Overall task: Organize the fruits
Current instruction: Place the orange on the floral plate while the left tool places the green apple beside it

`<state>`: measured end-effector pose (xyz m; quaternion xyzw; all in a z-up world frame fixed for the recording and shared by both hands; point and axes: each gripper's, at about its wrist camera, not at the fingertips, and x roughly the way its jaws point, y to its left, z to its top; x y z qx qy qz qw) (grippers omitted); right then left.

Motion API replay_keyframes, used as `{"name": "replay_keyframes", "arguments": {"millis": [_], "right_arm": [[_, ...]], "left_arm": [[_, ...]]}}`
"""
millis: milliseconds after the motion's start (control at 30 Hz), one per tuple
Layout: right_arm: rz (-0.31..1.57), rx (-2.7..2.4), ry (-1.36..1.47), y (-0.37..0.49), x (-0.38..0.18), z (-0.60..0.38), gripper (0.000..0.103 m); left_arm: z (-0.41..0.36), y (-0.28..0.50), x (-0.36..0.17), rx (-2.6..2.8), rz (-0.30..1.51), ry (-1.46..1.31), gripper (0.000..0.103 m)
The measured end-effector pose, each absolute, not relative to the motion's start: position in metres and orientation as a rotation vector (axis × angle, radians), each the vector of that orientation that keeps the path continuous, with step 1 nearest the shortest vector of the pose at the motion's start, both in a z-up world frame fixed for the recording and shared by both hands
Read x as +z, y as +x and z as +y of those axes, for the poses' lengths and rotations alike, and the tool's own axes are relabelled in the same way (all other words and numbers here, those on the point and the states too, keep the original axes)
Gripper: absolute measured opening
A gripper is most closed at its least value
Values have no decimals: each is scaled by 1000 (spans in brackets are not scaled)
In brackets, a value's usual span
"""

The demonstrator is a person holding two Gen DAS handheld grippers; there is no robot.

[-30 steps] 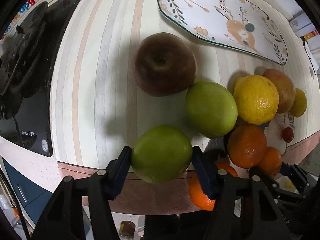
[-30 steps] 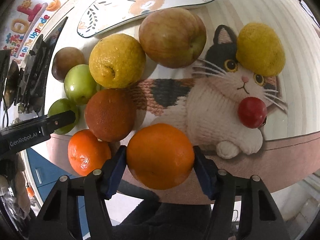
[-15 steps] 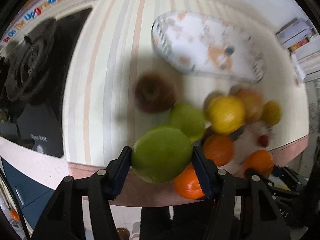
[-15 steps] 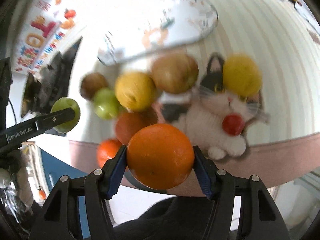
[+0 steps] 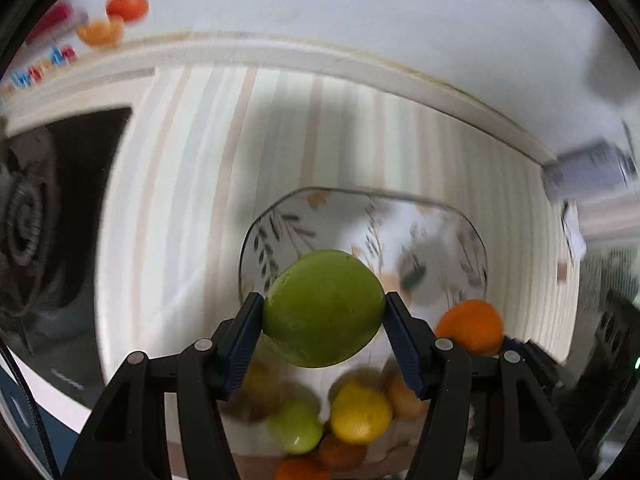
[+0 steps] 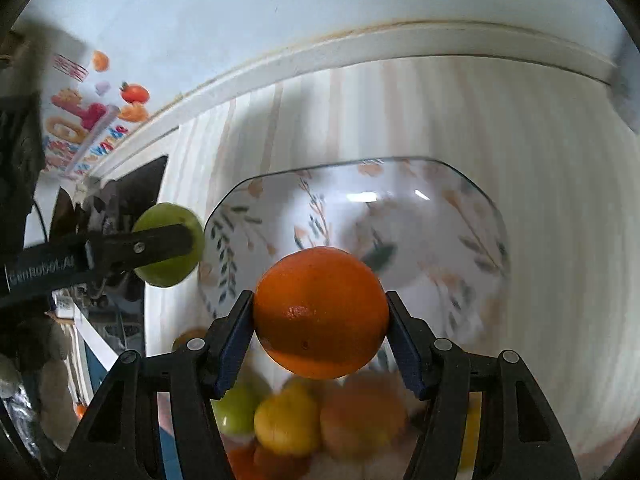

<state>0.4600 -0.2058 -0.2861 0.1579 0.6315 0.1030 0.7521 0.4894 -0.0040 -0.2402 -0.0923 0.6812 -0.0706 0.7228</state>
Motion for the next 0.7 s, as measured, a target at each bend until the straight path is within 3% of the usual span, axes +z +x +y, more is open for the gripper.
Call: {"name": "replay_keyframes", "arguments": {"millis": [333,633,667,700], "right_arm": [[1506,303,294,518,-352,-173,66],[1526,310,244,533,-354,-161,67],[1529,307,244,534,-354,-160,68],[1535,295,244,534,-354,-159,77]], "left_arm": [[9,537,-303,-84,1657,-377,58],[5,542,-318,-81,1707,-376,59],[4,543,-317,-81,1704,-366,59],[3,544,-316,-80,1702,-359,59]]}}
